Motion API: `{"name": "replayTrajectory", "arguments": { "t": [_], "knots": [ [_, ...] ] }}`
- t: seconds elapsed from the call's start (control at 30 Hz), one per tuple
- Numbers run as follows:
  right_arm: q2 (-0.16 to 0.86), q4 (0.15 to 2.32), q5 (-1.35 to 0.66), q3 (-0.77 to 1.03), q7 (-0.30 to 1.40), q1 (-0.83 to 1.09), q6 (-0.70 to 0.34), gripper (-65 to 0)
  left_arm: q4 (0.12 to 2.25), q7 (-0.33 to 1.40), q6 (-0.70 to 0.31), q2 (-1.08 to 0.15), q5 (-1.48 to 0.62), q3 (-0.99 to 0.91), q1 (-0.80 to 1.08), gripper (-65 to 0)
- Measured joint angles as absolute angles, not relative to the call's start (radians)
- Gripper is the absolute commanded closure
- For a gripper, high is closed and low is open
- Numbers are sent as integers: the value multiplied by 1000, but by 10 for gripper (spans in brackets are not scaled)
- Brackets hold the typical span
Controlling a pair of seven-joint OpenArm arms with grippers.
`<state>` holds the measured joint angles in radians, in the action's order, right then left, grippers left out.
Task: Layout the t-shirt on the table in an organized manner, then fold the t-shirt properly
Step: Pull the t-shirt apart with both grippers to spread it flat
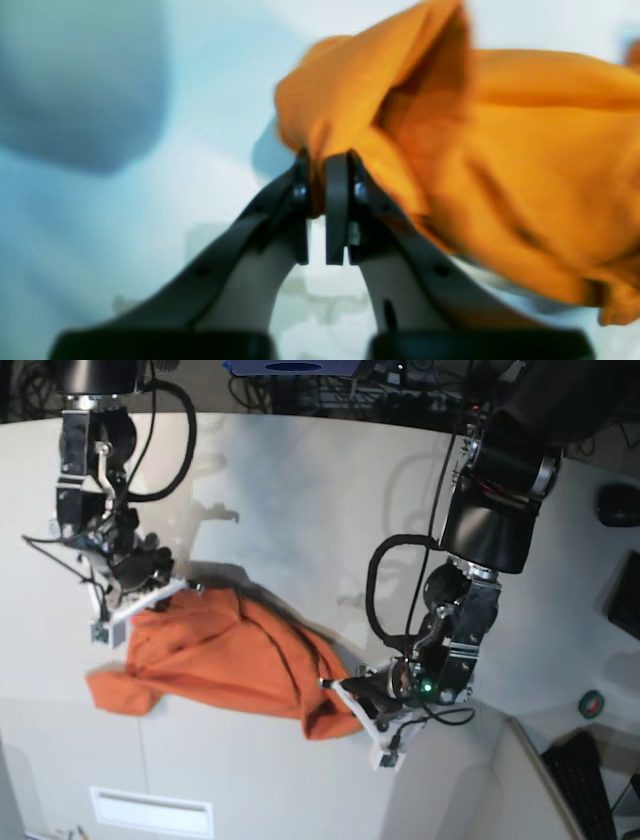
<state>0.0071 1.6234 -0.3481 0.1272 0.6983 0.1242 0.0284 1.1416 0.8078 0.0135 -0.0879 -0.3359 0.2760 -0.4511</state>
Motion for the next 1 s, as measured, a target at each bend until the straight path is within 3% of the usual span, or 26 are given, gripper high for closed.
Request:
{"name": "replayTrajectory", "arguments": {
  "t": [0.27,0.5,0.6,0.73,1.0],
  "knots": [
    [89,1835,-353,138,817,84,28,0,1280,943,15,-24,-322,29,-483,0],
    [141,1858,-342,242,917,-99,29,0,1272,961,16,-24,-324,33,-546,0],
    [176,1858,-352,241,908,-163,26,0,1272,960,15,-23,-324,35,-580,0],
    [240,1789,-353,234,884,-281,25,0,1181,955,18,-36,-321,170,-708,0],
    [406,1665,-352,233,796,-520,21,0,1015,804,9,31,-338,236,-923,0]
  ]
}}
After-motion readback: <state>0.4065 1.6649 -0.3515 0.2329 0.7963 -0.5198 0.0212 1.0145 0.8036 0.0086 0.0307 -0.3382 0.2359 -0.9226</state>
